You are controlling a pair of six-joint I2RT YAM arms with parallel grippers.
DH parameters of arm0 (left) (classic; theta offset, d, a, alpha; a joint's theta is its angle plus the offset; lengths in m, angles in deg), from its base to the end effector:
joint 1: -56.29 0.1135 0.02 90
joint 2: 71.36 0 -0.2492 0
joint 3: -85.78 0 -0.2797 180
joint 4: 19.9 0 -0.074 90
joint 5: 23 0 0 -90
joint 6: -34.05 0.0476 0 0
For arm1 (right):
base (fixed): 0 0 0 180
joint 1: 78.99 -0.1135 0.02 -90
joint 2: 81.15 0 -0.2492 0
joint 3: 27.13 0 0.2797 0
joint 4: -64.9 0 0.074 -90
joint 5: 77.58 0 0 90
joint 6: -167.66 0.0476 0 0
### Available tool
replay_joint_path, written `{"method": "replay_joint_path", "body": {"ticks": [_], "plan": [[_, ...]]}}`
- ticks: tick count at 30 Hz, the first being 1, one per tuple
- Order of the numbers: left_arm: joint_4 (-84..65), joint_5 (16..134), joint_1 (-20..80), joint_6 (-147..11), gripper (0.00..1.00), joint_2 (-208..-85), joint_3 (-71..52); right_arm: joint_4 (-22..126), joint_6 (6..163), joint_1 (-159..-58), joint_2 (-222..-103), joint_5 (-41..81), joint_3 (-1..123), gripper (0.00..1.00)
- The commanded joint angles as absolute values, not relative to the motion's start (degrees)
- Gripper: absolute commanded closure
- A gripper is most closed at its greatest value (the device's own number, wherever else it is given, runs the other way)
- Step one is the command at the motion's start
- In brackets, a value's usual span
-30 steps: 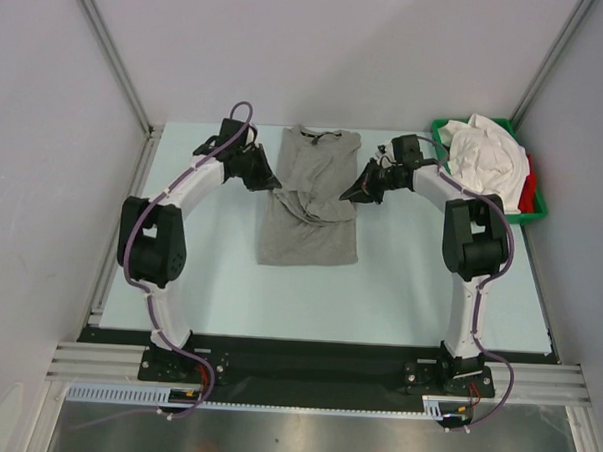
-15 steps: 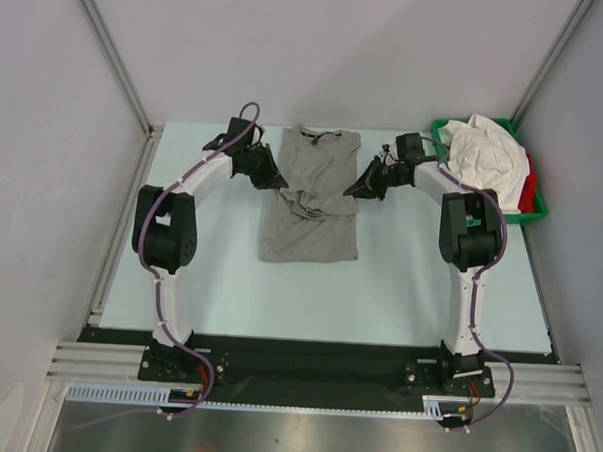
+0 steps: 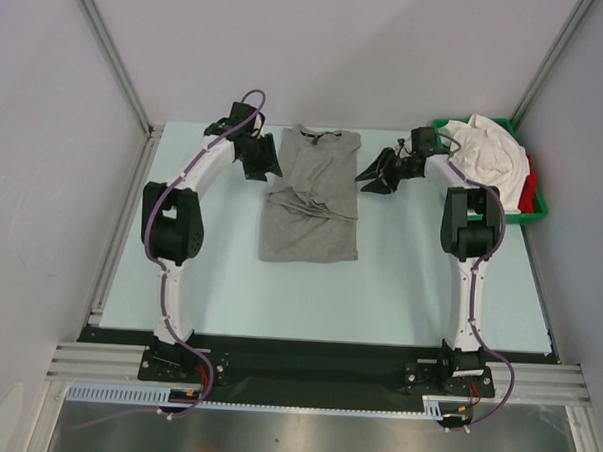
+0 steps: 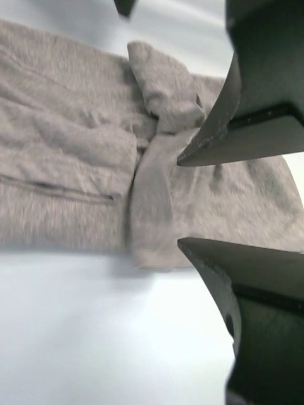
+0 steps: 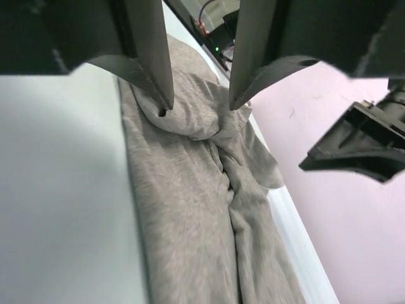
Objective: Fold and stack the t-shirts
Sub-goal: Fold the tshirt
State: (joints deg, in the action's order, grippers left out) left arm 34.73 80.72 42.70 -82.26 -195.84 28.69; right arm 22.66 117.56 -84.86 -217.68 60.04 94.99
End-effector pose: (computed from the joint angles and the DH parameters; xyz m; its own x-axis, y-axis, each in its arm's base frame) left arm 0.4907 -0.1302 0.2113 -0.8821 -0.2298 -0.4113 -0.0384 0.9052 -0.4232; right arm 0.5237 0.0892 0.1267 -0.9408 0.3379 -0.0259 0.1702 0.5373 0.8260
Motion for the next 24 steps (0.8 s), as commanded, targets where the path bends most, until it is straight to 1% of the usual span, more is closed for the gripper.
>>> {"method": "replay_joint_path", "body": {"ticks": [1, 3, 5, 6, 7, 11, 14, 17, 24], "plan": [[39.2, 73.1, 43.1, -76.3, 0.45, -187.1, 27.7, 16.8, 112.9, -83.1, -215.0, 59.1, 100.1, 0.51], [39.0, 74.2, 42.9, -76.0, 0.44, -184.3, 24.8, 10.9, 109.1, -83.7, -211.2, 55.3, 99.4, 0.49], [36.5, 77.8, 42.2, -76.4, 0.48, -179.8, 18.3, 6.7, 103.9, -85.8, -207.9, 49.6, 97.3, 0.5], [35.4, 79.0, 41.8, -76.7, 0.5, -178.3, 15.8, 5.8, 103.2, -86.9, -204.8, 47.3, 96.1, 0.52], [32.9, 81.7, 40.6, -77.2, 0.51, -176.2, 11.6, 5.5, 102.6, -89.6, -203.0, 44.9, 92.7, 0.52], [28.3, 84.4, 36.9, -79.4, 0.57, -173.6, 3.3, 9.6, 104.4, -97.4, -197.2, 29.2, 84.9, 0.5], [23.2, 87.4, 35.9, -83.4, 0.58, -173.9, -2.4, 13.7, 107.6, -102.0, -196.2, 26.1, 81.3, 0.53], [18.6, 88.8, 35.7, -86.3, 0.59, -176.0, -5.4, 15.9, 108.2, -106.0, -197.4, 23.6, 80.0, 0.54], [15.7, 88.2, 35.6, -87.7, 0.6, -181.5, -3.5, 17.6, 108.2, -108.4, -200.9, 22.1, 79.6, 0.55]]}}
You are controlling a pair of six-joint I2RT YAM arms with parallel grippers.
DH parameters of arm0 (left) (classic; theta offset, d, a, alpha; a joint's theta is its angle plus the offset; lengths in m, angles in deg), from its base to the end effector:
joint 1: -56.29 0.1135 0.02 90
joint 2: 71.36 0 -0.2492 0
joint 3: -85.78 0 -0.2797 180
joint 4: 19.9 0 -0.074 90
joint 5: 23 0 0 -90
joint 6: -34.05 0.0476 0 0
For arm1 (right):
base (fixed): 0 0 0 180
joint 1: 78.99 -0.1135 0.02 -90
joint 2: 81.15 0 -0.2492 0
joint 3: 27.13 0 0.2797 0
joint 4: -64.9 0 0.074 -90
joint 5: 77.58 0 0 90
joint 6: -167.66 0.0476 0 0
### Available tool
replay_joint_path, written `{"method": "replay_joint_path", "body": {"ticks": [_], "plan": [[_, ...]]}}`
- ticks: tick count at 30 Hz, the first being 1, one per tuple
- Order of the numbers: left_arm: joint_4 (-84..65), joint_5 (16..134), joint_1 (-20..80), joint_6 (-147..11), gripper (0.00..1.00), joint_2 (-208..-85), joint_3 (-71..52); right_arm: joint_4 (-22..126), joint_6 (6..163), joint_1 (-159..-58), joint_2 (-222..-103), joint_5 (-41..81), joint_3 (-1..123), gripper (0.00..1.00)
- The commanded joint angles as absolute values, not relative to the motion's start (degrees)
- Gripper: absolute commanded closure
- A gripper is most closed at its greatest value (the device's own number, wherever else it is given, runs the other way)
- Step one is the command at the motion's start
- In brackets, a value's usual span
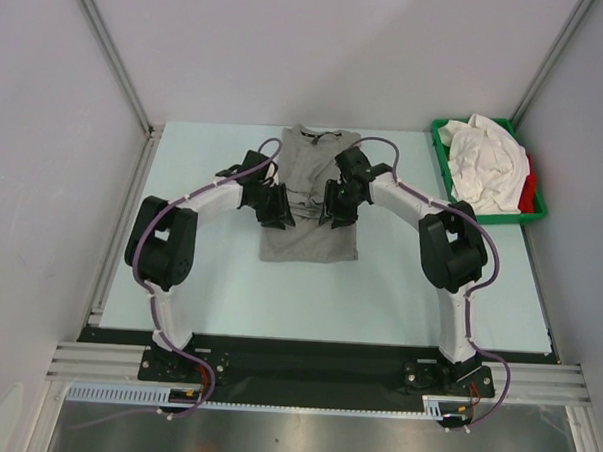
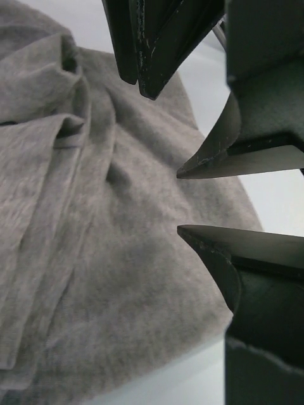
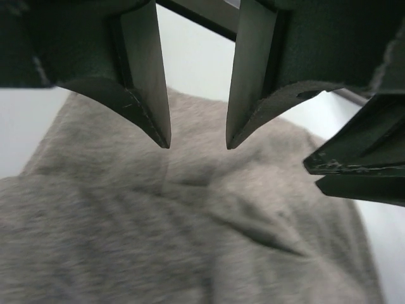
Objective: Fold and stack the t-shirts
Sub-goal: Fold the tshirt
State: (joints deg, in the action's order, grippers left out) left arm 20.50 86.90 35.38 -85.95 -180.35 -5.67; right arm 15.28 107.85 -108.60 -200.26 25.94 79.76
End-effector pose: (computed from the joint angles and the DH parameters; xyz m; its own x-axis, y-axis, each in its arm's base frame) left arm 0.3875 -0.1654 0.1478 -0.9517 -0.1397 -0.2734 0.0169 0.8653 -0.5010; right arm 0.4043 0.2426 0.1660 -0.9523 0.0211 -0.3043 -0.1127 0.9026 0.4155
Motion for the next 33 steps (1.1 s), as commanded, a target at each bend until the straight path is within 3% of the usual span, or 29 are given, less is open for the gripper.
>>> {"method": "replay_joint_path", "body": {"ticks": [1, 12, 22, 27, 33], "plan": [[15.6, 88.1, 35.6, -87.9, 0.6, -183.2, -2.8, 18.1, 108.1, -108.4, -201.0, 21.7, 79.5, 0.55], [16.6, 88.3, 35.7, -89.2, 0.58, -195.5, 13.4, 17.4, 106.8, -105.9, -209.8, 18.2, 91.3, 0.55], [26.8, 80.5, 35.4, -85.5, 0.52, -201.9, 44.2, 7.3, 106.7, -99.1, -224.8, 18.8, 130.4, 0.53], [28.8, 76.6, 36.9, -80.7, 0.5, -193.4, 35.7, 10.8, 105.3, -99.1, -213.1, 22.7, 115.0, 0.5], [26.2, 83.7, 41.0, -76.0, 0.44, -185.4, 18.4, 14.4, 103.0, -99.2, -204.1, 28.8, 96.8, 0.41]]}}
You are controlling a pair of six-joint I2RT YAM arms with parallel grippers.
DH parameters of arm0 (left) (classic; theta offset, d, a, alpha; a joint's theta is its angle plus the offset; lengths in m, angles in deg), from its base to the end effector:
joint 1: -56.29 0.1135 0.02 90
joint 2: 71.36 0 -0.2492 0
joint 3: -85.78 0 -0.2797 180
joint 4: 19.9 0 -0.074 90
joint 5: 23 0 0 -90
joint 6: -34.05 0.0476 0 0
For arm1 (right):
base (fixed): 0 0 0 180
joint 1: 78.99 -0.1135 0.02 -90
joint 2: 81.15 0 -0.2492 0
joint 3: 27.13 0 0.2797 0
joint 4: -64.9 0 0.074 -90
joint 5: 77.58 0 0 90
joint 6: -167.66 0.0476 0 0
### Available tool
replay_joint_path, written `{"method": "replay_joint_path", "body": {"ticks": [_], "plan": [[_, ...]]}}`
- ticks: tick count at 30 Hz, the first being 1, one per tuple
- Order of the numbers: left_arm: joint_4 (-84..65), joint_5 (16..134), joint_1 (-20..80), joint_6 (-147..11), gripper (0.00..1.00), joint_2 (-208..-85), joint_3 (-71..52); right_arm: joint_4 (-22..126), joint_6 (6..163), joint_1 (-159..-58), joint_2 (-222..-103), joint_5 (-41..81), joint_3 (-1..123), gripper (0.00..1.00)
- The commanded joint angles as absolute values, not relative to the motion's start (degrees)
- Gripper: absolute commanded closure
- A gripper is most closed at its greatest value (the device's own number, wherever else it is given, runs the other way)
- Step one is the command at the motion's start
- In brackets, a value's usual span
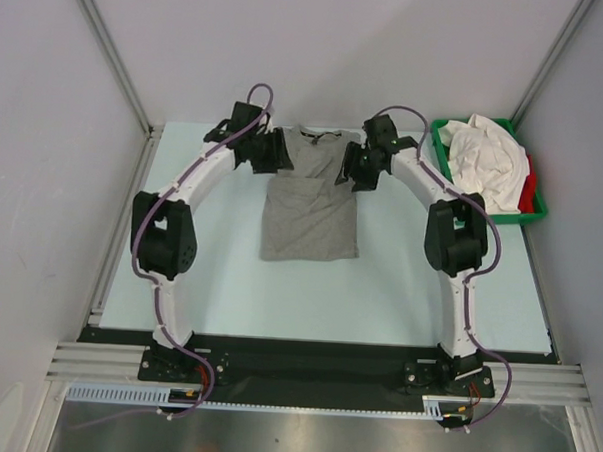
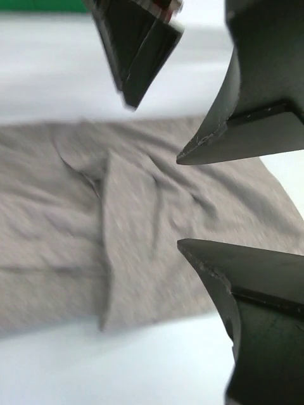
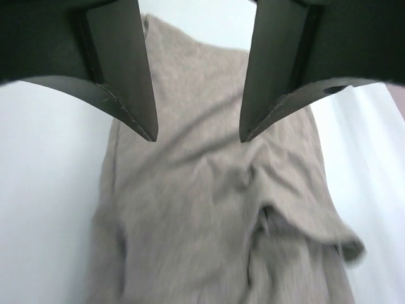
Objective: Fold and stack the t-shirts
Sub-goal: Fold the tshirt
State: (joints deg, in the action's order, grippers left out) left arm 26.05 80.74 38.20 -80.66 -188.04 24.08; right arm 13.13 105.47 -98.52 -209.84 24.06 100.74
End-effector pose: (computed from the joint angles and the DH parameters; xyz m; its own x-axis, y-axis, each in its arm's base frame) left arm 0.4694 -0.1652 0.2601 -0.7970 -0.1668 -0.5804 0.1430 0.8816 -0.4498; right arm 0.4951 0.1858 0.2082 -0.8688 0.1767 -0.4626 -0.0425 0.9041 0.4252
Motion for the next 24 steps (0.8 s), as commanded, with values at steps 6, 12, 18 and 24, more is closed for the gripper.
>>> {"method": "replay_joint_path", "body": {"ticks": [6, 12, 18, 24], "plan": [[24.6, 86.9, 43.9, -73.2, 0.4, -184.3, 10.5, 15.0, 101.7, -96.4, -199.2, 37.8, 84.6, 0.35], [23.3, 89.4, 43.7, -75.5, 0.39, -178.3, 1.4, 15.2, 100.1, -95.4, -191.0, 43.5, 69.3, 0.43], [22.6, 91.9, 43.6, -77.3, 0.36, -167.4, -12.1, 21.6, 98.3, -95.4, -187.1, 50.0, 60.2, 0.49], [16.7, 96.4, 43.5, -79.2, 0.36, -164.6, -22.8, 24.0, 96.0, -95.4, -189.0, 50.6, 56.9, 0.53]]}}
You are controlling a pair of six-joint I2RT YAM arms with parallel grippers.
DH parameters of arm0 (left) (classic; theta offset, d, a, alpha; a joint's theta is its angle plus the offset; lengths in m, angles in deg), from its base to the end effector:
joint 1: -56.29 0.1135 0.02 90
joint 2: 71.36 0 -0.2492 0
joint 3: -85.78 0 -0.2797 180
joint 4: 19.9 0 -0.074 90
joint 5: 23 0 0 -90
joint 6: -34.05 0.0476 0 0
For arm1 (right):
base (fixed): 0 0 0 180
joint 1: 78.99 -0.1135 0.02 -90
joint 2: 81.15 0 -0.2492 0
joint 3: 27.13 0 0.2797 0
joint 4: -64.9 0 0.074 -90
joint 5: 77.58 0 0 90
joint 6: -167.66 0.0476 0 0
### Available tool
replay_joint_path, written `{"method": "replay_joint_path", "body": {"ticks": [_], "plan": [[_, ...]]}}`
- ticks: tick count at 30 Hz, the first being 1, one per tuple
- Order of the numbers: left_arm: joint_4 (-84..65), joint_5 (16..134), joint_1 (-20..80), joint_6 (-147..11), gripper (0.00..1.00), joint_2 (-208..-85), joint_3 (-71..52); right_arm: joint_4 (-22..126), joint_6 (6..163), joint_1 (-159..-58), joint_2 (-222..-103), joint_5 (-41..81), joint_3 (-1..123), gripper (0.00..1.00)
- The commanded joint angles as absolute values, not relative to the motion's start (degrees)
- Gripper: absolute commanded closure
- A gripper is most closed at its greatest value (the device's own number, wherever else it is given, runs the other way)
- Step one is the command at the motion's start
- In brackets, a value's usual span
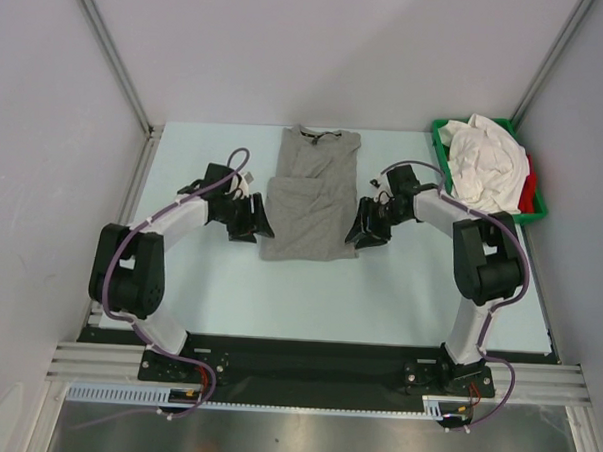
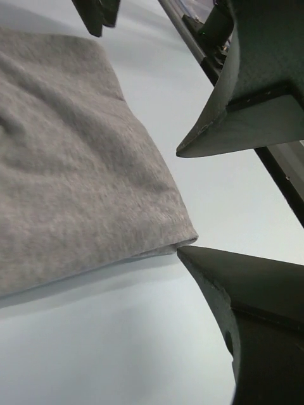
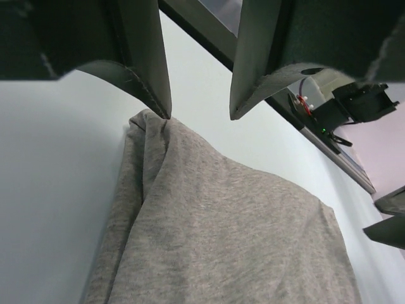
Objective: Fold and stack the t-shirts
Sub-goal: Fold the tshirt
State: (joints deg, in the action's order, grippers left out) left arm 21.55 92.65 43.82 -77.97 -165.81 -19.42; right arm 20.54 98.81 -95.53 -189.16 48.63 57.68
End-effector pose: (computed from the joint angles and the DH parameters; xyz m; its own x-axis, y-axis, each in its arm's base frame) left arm 0.3463 -0.0977 0.1655 -0.9420 -0.1378 -0.3059 0.0493 0.8450 -0.5325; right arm 0.3726 0.1400 0.1364 -0.9872 0.0105 -0.1590 -0.0961 0.7564 0.6470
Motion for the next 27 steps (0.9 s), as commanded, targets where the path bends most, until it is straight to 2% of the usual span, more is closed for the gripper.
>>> {"method": "replay_joint_path", "body": {"ticks": [1, 2, 5, 10, 14, 18, 22, 23, 25, 26, 27], "plan": [[16.5, 96.4, 43.5, -79.0, 0.36, -164.9, -22.9, 24.4, 95.7, -95.4, -189.2, 50.5, 56.9, 0.52], [16.3, 96.3, 43.5, -78.5, 0.36, -165.6, -23.0, 24.7, 95.4, -95.3, -189.2, 50.2, 56.5, 0.48], [15.2, 96.8, 43.3, -78.7, 0.36, -166.5, -23.7, 24.9, 94.3, -95.3, -190.0, 49.9, 56.7, 0.45], [12.2, 98.4, 43.1, -80.1, 0.37, -169.0, -25.7, 25.4, 94.1, -95.6, -192.1, 50.4, 56.6, 0.47], [12.8, 97.8, 43.1, -80.5, 0.41, -170.4, -25.1, 26.3, 94.8, -96.5, -192.5, 50.4, 56.2, 0.53], [14.4, 97.3, 43.1, -80.0, 0.41, -171.2, -25.0, 27.2, 95.1, -96.6, -192.5, 49.3, 54.5, 0.54], [14.9, 98.8, 43.0, -79.5, 0.43, -172.5, -24.3, 27.5, 95.3, -96.2, -192.5, 48.5, 52.9, 0.71], [15.0, 99.2, 42.9, -79.5, 0.5, -173.7, -24.2, 27.2, 95.6, -96.0, -192.5, 48.5, 52.3, 0.84], [15.4, 99.0, 42.8, -79.2, 0.64, -174.4, -23.8, 26.1, 95.9, -95.4, -191.4, 47.9, 51.4, 0.93], [16.6, 98.6, 42.6, -78.6, 0.79, -174.6, -23.7, 25.6, 96.2, -94.7, -190.5, 48.1, 49.5, 1.0], [17.4, 98.1, 42.6, -78.3, 0.85, -174.5, -23.6, 24.5, 96.4, -94.5, -189.4, 48.2, 48.5, 1.0]]}}
